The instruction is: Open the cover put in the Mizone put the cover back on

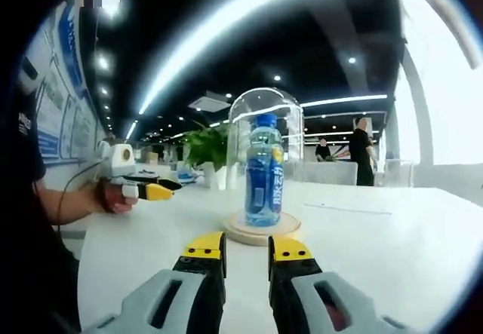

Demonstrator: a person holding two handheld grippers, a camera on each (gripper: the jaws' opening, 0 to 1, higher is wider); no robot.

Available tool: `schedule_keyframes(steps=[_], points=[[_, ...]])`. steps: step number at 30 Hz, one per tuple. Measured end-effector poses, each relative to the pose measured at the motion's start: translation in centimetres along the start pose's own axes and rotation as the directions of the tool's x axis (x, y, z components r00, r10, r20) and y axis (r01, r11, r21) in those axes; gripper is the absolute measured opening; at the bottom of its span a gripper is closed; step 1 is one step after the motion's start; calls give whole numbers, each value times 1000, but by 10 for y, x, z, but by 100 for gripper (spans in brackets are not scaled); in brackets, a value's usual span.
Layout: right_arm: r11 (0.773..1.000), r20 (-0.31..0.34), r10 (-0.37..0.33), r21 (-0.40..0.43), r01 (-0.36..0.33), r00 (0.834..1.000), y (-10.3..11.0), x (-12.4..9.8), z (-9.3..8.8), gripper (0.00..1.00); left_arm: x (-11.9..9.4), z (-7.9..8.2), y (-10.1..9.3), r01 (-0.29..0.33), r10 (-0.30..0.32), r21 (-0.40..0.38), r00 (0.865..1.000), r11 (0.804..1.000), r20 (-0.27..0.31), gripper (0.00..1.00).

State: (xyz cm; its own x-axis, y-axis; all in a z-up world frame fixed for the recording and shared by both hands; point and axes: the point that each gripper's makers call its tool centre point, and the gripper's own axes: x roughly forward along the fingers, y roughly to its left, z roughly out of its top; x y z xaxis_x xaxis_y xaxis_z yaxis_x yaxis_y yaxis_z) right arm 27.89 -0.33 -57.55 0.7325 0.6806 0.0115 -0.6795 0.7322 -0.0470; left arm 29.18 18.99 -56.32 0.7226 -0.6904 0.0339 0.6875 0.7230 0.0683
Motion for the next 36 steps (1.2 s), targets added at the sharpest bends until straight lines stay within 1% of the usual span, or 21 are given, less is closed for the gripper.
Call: schedule_keyframes(steps=[4,9,16,24,36], points=[[1000,-5,1,-6,-1,1000,0,0,-1,14,0,0,-2,9,-9,-2,1000,1000,1,17],[1000,-9,0,-7,0,1000,0,0,-3,14,-1,1,0,3,-3,-5,1000,1000,6,17],[1000,4,0,3,-1,1000,-1,-1,0,14,-1,-1,-1,6,-6,-6,1000,1000,0,17],[1000,2,1,-16,-1,1000,0,-2,-1,14,-1,-2,-2,8,-8,-7,1000,1000,-2,17],[1000,9,-7,-10,7,1000,-1,-3,-1,14,-1,-2,-3,11,-11,-3,1000,1000,-1,17]])
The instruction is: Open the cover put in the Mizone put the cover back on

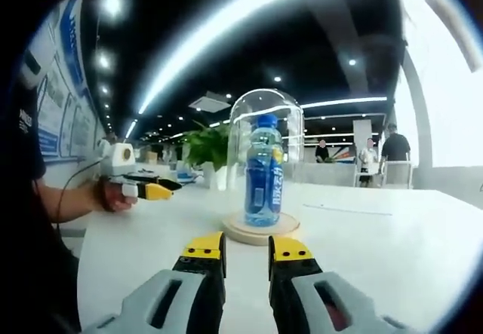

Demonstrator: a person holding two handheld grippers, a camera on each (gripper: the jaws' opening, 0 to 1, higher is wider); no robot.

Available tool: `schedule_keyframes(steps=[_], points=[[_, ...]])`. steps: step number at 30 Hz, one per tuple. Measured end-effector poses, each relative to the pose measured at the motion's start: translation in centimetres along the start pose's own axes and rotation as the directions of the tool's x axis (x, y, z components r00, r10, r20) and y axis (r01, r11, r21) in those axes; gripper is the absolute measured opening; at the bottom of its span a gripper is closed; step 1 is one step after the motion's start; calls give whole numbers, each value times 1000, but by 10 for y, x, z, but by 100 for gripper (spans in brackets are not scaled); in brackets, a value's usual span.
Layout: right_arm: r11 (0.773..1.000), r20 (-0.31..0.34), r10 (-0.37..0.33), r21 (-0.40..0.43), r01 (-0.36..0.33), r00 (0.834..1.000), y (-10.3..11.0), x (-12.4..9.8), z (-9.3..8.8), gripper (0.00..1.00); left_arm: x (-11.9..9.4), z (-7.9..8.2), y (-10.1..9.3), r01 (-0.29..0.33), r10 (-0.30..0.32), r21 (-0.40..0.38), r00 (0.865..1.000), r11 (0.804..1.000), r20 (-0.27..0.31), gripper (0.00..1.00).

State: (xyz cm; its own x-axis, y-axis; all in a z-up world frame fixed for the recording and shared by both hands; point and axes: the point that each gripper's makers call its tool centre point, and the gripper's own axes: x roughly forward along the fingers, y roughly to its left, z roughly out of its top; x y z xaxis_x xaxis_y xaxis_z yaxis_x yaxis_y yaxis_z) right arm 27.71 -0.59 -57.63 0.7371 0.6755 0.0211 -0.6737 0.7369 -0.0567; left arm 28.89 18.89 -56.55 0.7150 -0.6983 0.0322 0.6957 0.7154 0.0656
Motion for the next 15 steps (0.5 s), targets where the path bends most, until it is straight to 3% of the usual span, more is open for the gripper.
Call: schedule_keyframes(steps=[15], points=[[1000,-17,7,1,-7,1000,2,1,-4,15,1,-3,1,2,-2,4,1000,1000,-9,18]])
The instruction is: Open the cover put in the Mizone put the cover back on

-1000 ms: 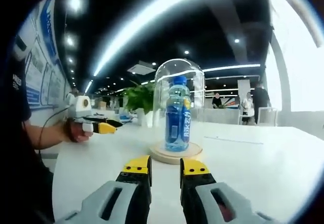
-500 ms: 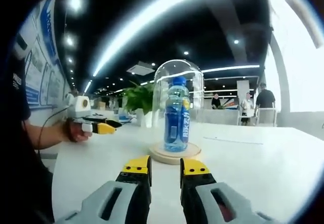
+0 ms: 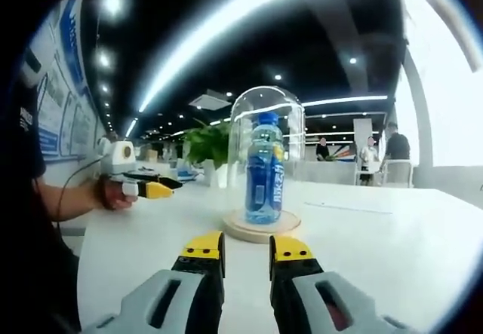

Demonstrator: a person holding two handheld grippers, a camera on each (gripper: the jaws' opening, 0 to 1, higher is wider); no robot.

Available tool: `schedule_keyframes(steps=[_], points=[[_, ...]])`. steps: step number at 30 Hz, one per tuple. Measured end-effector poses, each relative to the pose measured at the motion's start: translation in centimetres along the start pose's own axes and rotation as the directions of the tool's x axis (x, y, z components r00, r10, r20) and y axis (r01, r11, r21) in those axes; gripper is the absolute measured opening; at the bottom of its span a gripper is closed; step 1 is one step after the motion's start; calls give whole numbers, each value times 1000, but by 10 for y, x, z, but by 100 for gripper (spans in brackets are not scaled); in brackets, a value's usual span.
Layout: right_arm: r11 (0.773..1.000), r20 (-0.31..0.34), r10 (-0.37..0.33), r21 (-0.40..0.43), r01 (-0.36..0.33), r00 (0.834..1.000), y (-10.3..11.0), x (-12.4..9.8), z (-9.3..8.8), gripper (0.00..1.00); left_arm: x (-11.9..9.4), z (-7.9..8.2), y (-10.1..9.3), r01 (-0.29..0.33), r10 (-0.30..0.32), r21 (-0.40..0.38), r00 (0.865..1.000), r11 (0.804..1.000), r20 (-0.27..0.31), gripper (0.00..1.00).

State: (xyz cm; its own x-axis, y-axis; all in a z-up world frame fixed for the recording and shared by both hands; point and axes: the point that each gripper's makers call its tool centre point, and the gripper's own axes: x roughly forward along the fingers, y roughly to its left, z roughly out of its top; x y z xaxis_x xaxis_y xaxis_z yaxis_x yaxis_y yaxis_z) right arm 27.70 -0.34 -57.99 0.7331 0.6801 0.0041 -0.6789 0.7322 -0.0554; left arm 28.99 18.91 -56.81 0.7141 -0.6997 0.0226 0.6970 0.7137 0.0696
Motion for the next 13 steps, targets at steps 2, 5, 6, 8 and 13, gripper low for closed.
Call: schedule_keyframes(steps=[2,5,6,8,13], points=[[1000,-1,1,5,-1,1000,0,0,0,15,0,0,0,1,-1,0,1000,1000,-1,18],[1000,-2,0,6,0,1000,0,0,0,16,0,0,0,3,-3,-3,1000,1000,0,18],[1000,-4,1,6,-1,1000,0,0,-1,16,0,0,0,1,-1,-1,1000,1000,0,18],[1000,-5,5,4,-5,1000,1,1,-1,16,0,0,0,2,-2,-3,1000,1000,1,18],[1000,-8,4,5,-3,1000,0,1,-2,16,0,-1,1,2,-2,0,1000,1000,-2,18]])
